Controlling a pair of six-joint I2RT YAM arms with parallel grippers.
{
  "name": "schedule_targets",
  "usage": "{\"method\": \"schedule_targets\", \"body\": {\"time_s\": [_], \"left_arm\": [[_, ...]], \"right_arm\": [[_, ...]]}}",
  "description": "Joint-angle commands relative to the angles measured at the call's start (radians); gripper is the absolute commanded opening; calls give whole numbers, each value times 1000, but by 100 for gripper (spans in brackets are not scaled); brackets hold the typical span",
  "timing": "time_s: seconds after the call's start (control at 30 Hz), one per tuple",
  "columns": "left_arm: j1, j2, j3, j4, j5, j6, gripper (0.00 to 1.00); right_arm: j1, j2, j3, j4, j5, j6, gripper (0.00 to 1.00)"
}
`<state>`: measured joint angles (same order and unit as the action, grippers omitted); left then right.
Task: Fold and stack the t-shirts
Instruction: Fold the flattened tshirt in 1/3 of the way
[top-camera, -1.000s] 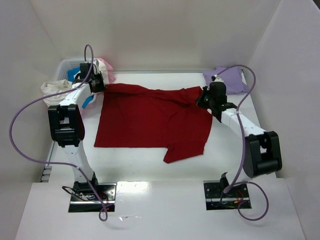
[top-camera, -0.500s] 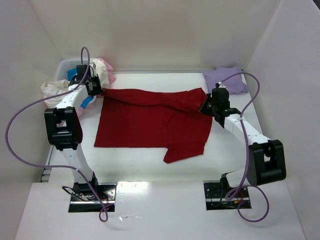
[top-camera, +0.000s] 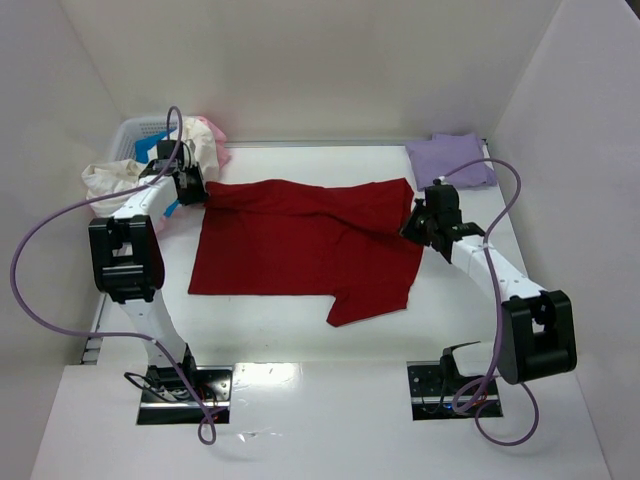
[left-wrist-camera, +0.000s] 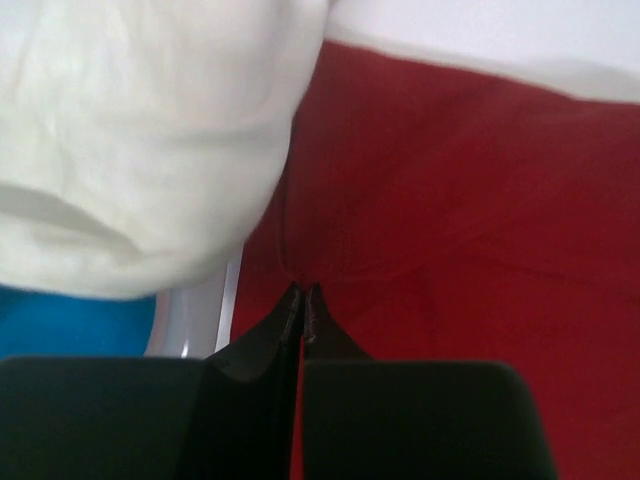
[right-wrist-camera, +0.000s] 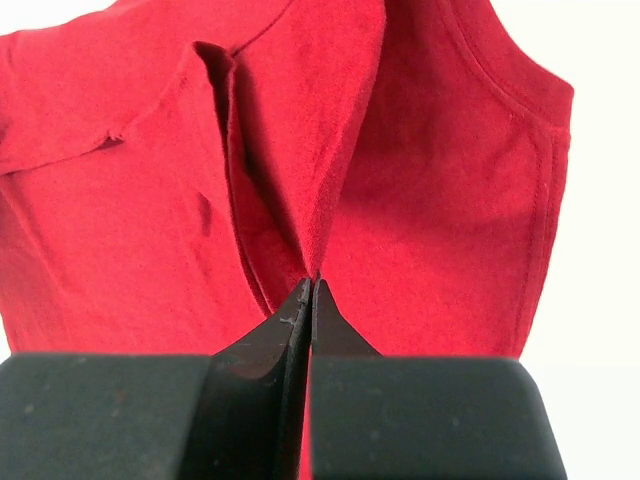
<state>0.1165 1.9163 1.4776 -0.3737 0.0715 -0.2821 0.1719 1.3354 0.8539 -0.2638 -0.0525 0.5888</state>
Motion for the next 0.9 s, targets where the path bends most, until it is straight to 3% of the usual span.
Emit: {"method": "schedule_targets", "body": {"time_s": [0.0, 0.1, 0.27, 0.4, 0.47, 0.57, 0.87], "left_arm": [[5, -59, -31, -19, -6, 35, 0], [5, -59, -40, -39, 4, 35, 0], [5, -94, -94, -48, -18, 35, 0], [14, -94, -94, -48, -44, 35, 0], [14, -85, -85, -62, -44, 35, 0], [23, -85, -66, -62, -35, 35, 0], [32, -43, -56, -44, -4, 26, 0]], "right_arm": [[-5, -56, -26, -25, 13, 20, 0], [-5, -24, -36, -25, 22, 20, 0], [-5, -12, -46, -25, 66, 20, 9], [-5, -2, -20, -35, 135, 29, 9], [-15, -2, 8, -55, 172, 29, 2], [-89, -13, 49, -43, 137, 8, 1], [-127, -51, 57, -71, 134, -21, 1]]}}
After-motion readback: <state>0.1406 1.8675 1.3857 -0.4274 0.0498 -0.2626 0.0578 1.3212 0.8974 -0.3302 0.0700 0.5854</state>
